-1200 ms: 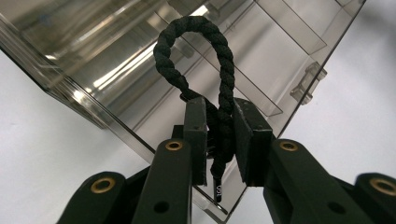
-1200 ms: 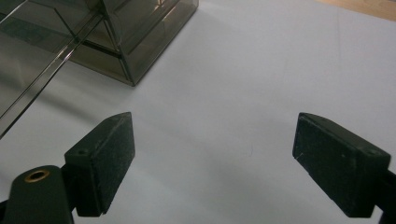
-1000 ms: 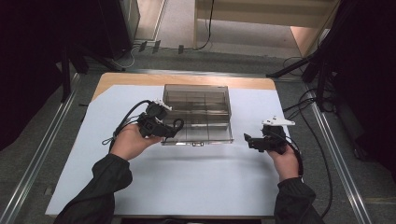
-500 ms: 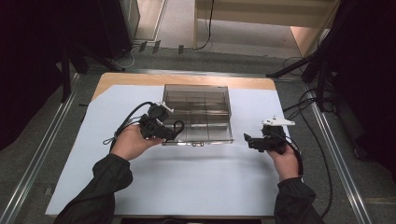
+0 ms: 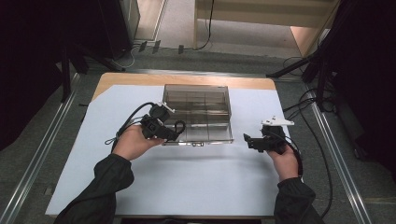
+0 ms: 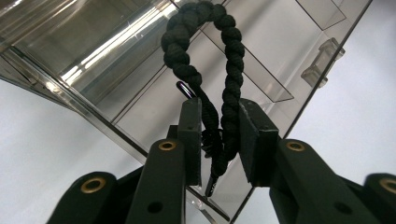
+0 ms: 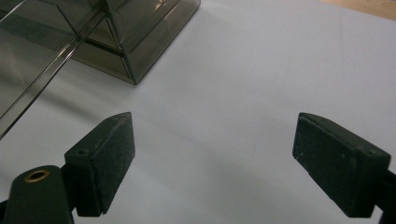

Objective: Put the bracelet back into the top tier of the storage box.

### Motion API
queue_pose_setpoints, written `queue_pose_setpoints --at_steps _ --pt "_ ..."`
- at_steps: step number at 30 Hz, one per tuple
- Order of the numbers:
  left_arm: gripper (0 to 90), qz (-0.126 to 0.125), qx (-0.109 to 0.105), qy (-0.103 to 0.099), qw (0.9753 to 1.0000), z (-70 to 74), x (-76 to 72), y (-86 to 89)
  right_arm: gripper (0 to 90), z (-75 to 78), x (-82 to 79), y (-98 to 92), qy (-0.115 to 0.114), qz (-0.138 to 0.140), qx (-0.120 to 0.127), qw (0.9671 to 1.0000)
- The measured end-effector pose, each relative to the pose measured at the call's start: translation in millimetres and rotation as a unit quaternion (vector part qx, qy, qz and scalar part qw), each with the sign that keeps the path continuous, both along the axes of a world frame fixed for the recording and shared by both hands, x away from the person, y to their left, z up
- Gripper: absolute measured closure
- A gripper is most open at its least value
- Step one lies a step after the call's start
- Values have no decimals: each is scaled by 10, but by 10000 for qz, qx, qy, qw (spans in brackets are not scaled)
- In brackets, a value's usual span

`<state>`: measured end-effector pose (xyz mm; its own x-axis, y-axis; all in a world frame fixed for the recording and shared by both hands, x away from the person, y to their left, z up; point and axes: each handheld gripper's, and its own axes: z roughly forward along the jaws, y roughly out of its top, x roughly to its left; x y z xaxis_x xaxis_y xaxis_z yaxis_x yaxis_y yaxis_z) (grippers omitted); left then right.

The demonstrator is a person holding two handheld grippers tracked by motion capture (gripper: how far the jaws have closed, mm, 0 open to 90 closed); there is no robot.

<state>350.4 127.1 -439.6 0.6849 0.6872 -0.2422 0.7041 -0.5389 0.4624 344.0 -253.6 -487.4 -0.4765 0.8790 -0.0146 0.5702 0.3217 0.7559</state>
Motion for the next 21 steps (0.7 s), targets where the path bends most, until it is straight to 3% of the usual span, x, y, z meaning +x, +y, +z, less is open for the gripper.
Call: queue_pose_setpoints --at_steps 21 --pt "546 74 -57 -108 9999 91 -33 -11 140 4 -2 1 -10 -10 15 10000"
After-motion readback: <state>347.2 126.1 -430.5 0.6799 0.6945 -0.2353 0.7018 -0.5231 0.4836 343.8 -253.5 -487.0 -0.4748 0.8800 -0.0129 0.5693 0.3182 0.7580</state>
